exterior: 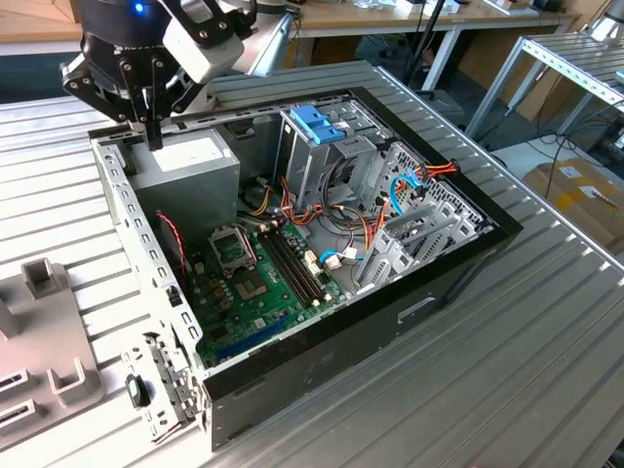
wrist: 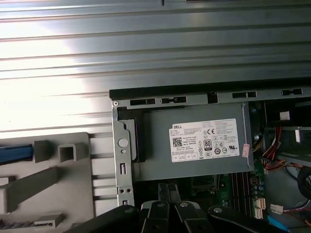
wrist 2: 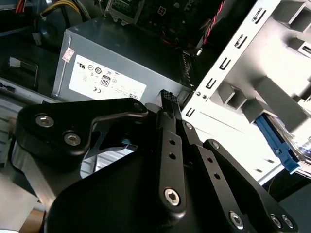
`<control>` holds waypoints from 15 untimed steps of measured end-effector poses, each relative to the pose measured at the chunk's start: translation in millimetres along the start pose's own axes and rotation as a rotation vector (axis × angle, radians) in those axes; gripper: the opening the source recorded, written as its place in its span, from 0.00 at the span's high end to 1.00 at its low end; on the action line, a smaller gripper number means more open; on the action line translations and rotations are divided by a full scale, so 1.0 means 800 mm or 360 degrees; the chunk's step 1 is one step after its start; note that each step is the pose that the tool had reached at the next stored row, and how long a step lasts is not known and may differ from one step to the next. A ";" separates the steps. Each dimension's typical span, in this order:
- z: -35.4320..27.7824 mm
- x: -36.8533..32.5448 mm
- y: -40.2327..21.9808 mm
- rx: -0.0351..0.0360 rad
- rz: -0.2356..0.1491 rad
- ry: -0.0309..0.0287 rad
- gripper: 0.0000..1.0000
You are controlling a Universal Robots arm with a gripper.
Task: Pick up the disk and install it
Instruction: 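Reach for the disk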
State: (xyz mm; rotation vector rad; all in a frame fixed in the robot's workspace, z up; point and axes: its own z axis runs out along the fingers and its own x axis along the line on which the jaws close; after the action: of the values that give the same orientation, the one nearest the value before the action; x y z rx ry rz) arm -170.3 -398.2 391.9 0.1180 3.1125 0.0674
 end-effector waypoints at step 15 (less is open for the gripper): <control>0.0004 0.0106 -0.0008 0.0000 0.0000 0.00000 0.89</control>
State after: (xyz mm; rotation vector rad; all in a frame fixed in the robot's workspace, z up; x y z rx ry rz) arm -178.8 -398.2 391.3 0.1180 3.1125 0.0675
